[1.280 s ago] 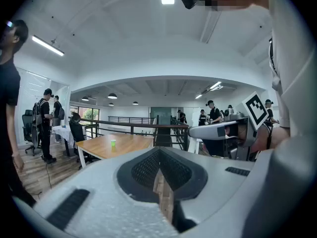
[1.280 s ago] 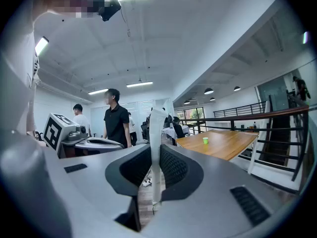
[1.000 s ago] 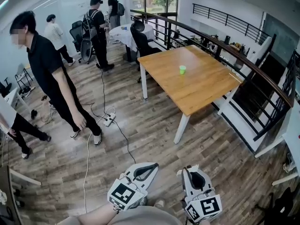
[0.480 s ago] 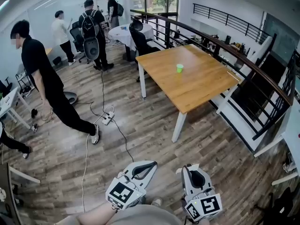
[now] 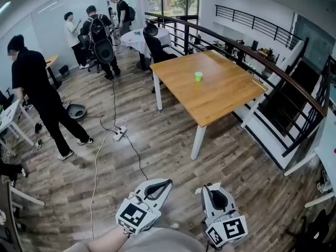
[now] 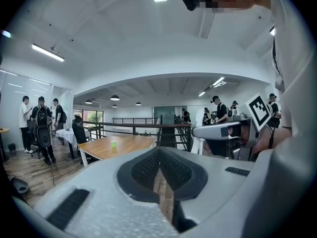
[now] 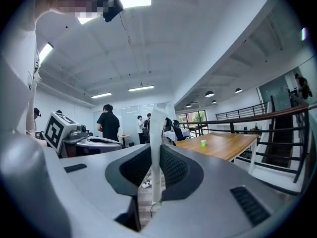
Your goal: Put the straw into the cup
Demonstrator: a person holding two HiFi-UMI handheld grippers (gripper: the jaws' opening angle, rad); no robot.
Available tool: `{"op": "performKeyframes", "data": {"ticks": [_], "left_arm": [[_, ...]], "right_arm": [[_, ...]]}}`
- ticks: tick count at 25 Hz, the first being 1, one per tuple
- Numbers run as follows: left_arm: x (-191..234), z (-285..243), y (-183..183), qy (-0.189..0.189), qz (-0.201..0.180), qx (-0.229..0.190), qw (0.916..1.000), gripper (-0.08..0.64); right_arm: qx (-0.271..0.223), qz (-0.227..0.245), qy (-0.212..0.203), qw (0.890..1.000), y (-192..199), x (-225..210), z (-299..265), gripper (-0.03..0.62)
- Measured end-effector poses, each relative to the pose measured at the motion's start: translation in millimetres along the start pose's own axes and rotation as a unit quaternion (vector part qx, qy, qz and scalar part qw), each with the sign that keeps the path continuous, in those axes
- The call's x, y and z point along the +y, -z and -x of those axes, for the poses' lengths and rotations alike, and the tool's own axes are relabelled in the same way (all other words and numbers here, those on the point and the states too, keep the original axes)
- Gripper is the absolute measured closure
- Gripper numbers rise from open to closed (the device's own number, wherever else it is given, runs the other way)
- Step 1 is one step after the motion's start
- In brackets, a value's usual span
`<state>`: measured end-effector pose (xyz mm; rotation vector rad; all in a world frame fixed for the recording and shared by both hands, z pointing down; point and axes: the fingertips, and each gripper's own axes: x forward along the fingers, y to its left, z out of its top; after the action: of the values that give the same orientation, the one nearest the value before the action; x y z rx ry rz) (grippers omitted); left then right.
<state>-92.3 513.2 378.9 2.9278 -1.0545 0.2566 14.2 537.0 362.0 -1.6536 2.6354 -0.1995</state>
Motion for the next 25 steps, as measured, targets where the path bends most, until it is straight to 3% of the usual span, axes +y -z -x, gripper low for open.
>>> {"op": "performKeyframes", "data": {"ticks": [16,25], "left_arm": [[11.0,-48.5,15.0,0.024,-0.005,-0.015,0.9996,0.547],[54.3,-101.2,43.0,0.043,-0.008,-0.020,0.9989,0.547]], "right_arm": [[-0.003,0.017,0.013,1.000,14.5,-44.1,-26.2,0.535],[0.002,0.021,0.028,0.999,37.4,-76.5,-76.4,0.534]]}}
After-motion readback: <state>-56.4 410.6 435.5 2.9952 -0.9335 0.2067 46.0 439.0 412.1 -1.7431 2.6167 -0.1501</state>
